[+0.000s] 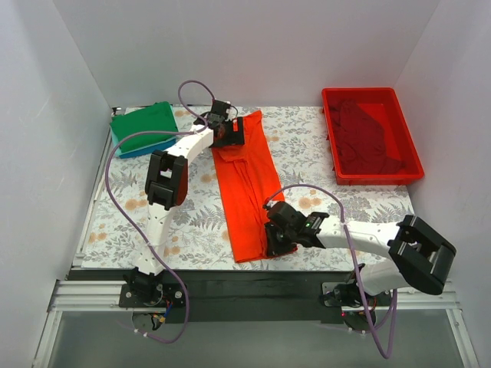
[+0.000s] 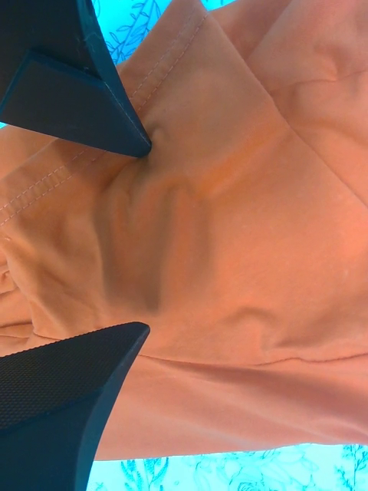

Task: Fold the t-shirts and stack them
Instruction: Fold the tshirt

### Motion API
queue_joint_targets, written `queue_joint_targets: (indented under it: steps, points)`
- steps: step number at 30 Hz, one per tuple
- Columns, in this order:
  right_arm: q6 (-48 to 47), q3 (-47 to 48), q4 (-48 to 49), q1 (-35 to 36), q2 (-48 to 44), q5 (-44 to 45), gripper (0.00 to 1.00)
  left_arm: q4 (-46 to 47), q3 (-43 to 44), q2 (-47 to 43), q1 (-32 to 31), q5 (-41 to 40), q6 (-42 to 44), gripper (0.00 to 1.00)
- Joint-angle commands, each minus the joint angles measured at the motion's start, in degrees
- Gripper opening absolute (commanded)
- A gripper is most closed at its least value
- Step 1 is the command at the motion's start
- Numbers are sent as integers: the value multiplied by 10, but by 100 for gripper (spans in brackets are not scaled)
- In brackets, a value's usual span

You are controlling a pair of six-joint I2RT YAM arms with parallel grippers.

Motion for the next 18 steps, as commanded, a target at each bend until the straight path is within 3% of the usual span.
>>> queue_joint_targets:
  steps: [1,7,11,15,18]
  points:
    - [-9,35,-32,14,11,-4,22,-6,14,12,8,40,24,90]
    - [-12,102,-103,22,-37,21,29,-11,53,-53,5,52,35,93]
    - [-8,123,-148,21,-81,72,41,-23,57,-111,2,57,28,93]
    - [1,104,-193,17,-108,110,45,-31,22,-188,-13,33,19,93]
    - [9,72,-214,-7,-133,120,46,-31,-77,-282,-38,-15,-6,93]
